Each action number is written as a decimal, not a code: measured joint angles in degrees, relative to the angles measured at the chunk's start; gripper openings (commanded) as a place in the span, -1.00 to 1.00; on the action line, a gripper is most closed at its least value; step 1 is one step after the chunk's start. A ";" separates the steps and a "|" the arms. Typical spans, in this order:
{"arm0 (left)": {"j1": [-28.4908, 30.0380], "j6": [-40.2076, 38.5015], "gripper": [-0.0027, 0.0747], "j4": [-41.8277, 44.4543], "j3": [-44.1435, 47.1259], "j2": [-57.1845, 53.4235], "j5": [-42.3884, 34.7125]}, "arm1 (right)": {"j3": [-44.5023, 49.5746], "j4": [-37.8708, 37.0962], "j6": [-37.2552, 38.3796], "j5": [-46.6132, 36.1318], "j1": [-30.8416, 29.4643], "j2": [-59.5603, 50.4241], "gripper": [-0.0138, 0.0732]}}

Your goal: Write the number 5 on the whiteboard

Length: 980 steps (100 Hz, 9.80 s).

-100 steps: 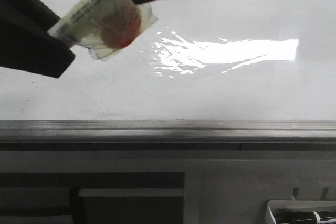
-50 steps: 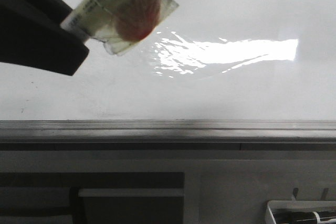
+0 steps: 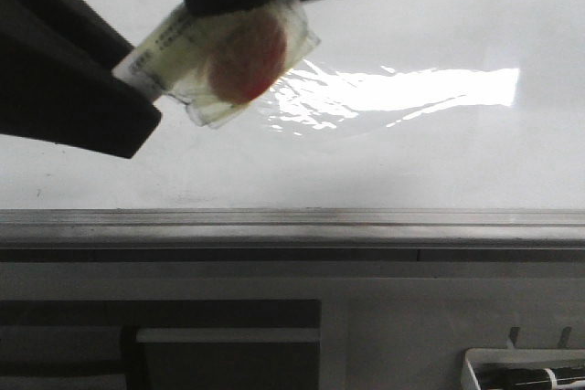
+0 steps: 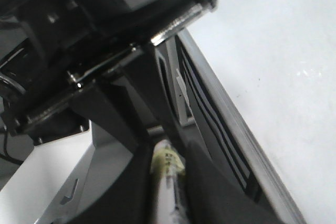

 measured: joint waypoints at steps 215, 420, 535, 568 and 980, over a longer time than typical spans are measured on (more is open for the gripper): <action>0.00 -23.01 -0.98 -17.37 15.29 -27.26 -36.17 | -0.55 5.71 0.29 -38.03 0.33 4.21 -0.79; 0.00 -23.04 -0.98 -17.37 15.29 -27.26 -36.17 | -2.27 26.95 -16.94 -50.15 7.78 2.30 -0.80; 0.00 -23.04 -0.98 -17.37 15.37 -27.26 -36.17 | -2.74 26.95 -16.94 -49.45 6.94 4.96 -0.80; 0.00 -23.04 -0.98 -17.37 15.37 -27.26 -36.17 | -0.15 26.95 -16.94 -56.89 7.04 0.18 -0.80; 0.02 -26.96 -0.98 -29.67 3.59 13.41 -37.06 | 0.26 17.64 -16.59 -37.80 6.20 -17.00 -0.83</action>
